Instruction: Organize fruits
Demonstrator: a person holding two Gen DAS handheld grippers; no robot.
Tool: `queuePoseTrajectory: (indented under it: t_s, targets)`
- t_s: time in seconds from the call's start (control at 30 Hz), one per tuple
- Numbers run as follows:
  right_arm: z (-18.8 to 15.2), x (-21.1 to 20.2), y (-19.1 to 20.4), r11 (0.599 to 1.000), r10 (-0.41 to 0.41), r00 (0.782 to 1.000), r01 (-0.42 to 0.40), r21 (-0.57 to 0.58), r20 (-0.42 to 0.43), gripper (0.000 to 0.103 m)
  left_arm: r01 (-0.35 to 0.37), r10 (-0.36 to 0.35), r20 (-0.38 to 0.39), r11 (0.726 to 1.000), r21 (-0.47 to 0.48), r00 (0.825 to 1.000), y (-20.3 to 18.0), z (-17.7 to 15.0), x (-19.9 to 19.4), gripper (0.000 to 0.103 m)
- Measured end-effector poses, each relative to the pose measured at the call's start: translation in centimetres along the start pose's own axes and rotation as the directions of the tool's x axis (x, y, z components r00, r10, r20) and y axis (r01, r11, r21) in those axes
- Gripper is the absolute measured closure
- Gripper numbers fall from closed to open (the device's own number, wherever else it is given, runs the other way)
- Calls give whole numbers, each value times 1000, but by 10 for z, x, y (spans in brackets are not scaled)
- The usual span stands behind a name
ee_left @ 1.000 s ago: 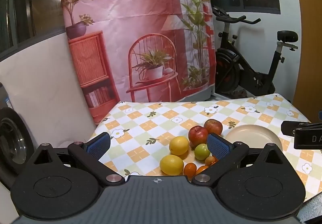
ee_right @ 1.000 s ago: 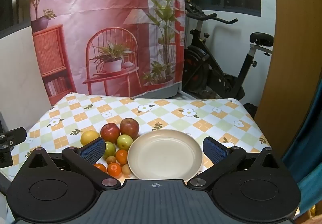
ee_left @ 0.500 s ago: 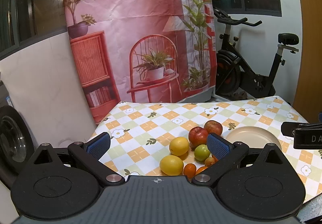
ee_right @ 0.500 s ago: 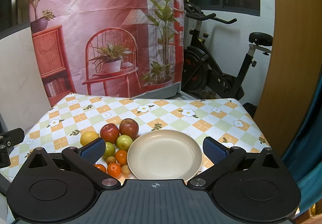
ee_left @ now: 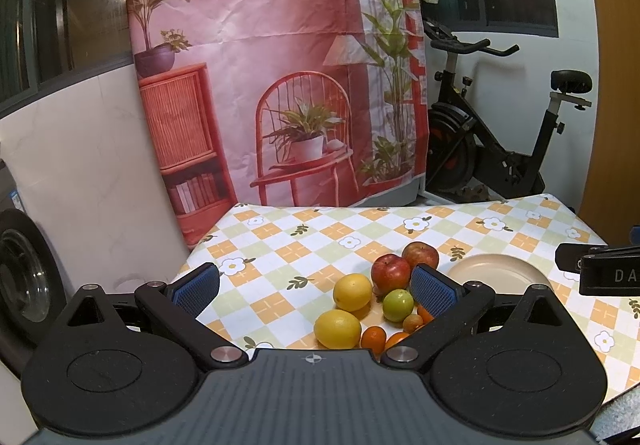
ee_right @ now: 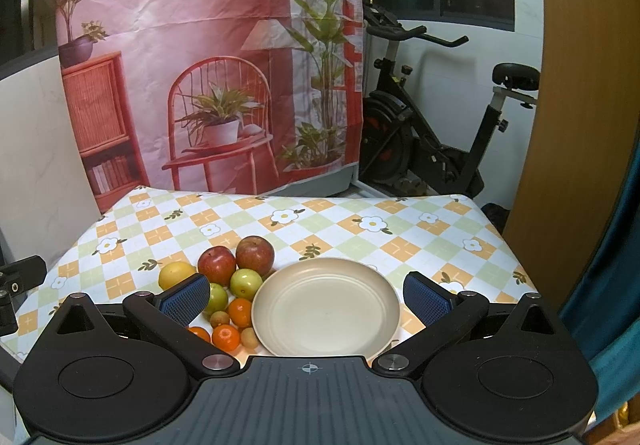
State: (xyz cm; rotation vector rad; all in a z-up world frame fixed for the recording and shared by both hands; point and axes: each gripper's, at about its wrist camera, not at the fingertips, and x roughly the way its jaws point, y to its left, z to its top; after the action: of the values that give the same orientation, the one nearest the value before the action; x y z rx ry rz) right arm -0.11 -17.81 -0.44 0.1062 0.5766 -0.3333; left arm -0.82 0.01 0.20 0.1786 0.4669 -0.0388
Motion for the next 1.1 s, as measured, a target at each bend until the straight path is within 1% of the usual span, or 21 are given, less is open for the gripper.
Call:
queuePoseTrajectory:
  t_s: [1.1]
  targets:
    - [0, -2, 0, 1000, 1, 1000, -1, 2, 4, 0, 14, -14, 15, 1000, -14, 1000, 2, -2, -2, 0]
